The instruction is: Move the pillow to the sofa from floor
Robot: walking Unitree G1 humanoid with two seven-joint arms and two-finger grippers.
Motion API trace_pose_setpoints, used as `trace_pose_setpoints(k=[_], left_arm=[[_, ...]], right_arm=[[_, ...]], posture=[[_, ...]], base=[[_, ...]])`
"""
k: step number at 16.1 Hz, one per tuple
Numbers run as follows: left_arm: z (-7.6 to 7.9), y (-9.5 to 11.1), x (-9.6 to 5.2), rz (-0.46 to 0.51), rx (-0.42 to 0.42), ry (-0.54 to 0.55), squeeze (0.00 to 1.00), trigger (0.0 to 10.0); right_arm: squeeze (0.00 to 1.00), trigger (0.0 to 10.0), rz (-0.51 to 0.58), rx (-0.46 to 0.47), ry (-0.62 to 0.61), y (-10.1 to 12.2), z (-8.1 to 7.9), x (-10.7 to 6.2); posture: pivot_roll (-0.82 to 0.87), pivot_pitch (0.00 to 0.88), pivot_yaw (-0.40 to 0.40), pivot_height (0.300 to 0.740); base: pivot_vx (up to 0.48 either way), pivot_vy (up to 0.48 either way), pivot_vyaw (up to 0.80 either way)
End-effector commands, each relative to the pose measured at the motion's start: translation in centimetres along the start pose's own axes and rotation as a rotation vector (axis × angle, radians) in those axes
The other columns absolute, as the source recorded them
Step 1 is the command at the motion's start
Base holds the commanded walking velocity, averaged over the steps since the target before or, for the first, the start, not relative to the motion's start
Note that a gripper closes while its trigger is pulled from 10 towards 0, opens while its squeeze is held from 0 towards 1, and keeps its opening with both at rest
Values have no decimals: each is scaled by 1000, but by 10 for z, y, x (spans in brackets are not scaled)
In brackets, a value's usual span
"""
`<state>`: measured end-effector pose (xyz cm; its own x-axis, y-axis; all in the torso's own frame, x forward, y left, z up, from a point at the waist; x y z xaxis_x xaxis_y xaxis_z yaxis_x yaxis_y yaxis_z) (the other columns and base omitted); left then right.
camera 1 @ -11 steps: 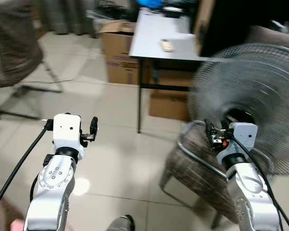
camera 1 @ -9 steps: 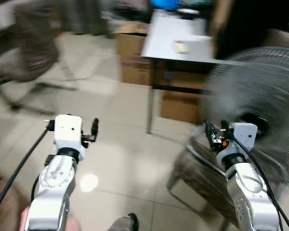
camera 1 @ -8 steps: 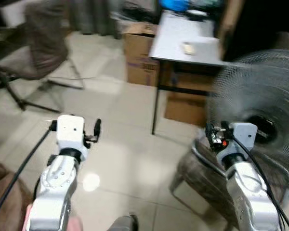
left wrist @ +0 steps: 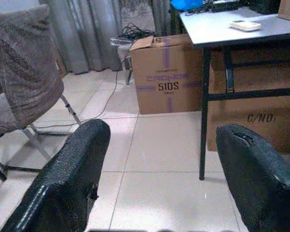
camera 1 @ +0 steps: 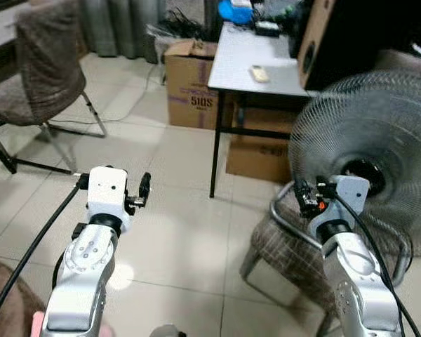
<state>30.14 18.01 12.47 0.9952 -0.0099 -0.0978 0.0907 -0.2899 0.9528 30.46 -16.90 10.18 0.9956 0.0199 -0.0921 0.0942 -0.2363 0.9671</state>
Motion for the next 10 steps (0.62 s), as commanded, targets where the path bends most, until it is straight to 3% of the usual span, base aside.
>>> trace_pose_setpoints(k=[1, 5, 10], left_arm=[[3, 1, 3, 6, 20, -17, 0, 10000], [6, 3, 6, 14, 25, -44, 0, 10000], [7, 4, 7, 20, 26, -55, 0, 10000]], right_arm=[[0, 10000, -15, 14, -40, -1, 7, -1], [0, 10000, -26, 20, -79, -5, 13, -5], [0, 10000, -15, 52, -61, -2, 9, -7]], posture=[[17, 0, -4, 740], [6, 0, 16, 740], [4, 0, 20, 740]], base=[[0, 0, 0], [0, 0, 0], [0, 0, 0]])
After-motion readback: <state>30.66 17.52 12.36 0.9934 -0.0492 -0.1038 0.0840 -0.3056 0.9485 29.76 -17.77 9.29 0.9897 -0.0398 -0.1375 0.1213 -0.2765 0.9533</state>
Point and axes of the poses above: a point about 5 cm out from each wrist's last joint towards the gripper, its own x axis pointing out of the wrist towards the gripper, its own y axis along the axis of the wrist's last joint, z = x × y, the point moved 5 cm from there along x, pointing out of the wrist towards the gripper, and after that the axes turned 6 degrees about x, right-handed, at the moved point
